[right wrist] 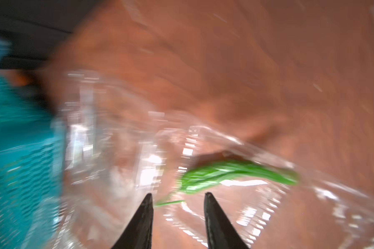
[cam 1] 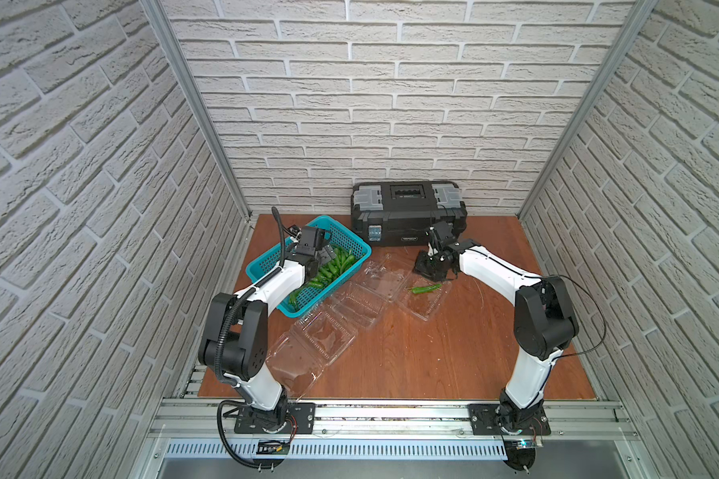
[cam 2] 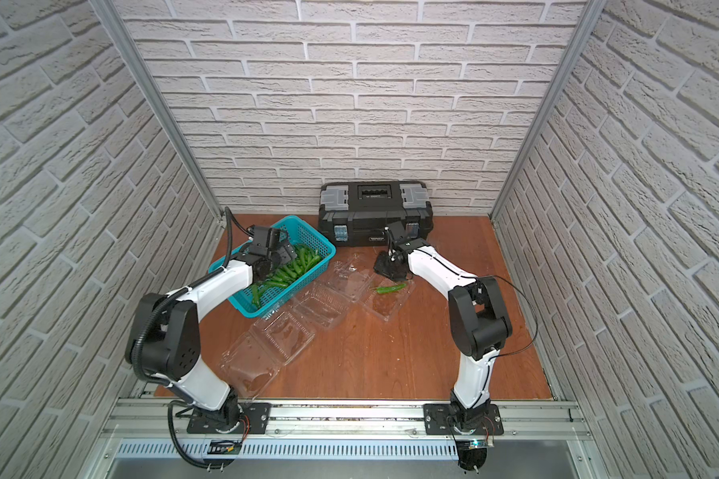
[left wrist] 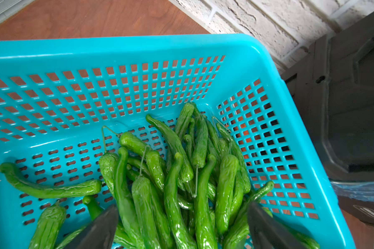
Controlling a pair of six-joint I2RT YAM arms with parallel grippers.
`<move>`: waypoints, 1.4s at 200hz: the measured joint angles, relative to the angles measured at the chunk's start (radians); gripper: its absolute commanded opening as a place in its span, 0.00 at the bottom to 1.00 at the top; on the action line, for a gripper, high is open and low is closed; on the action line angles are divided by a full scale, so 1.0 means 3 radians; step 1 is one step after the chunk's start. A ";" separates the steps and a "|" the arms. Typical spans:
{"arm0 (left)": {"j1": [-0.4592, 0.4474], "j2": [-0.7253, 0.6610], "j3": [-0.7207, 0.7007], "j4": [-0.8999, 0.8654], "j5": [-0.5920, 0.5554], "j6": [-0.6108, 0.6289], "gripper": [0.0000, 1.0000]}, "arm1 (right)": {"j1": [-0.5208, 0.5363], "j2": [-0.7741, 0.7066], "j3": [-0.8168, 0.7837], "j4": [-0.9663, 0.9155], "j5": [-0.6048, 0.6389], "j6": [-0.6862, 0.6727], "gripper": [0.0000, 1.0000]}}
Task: Take small green peppers out of containers
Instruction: Pick up the green pepper from the packing box.
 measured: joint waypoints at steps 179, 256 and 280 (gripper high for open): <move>0.0000 0.0000 0.0000 0.0004 -0.0015 0.0023 0.93 | -0.0131 0.0518 0.0277 -0.0003 0.0000 0.0575 0.42; 0.0000 0.0001 0.0004 0.0003 -0.0015 0.0038 0.93 | -0.0011 0.0614 0.0427 -0.0202 0.0334 0.0228 0.12; 0.0000 0.0001 0.0005 0.0003 -0.0015 0.0038 0.93 | 0.0020 0.0614 0.0427 -0.0203 0.0352 0.0156 0.03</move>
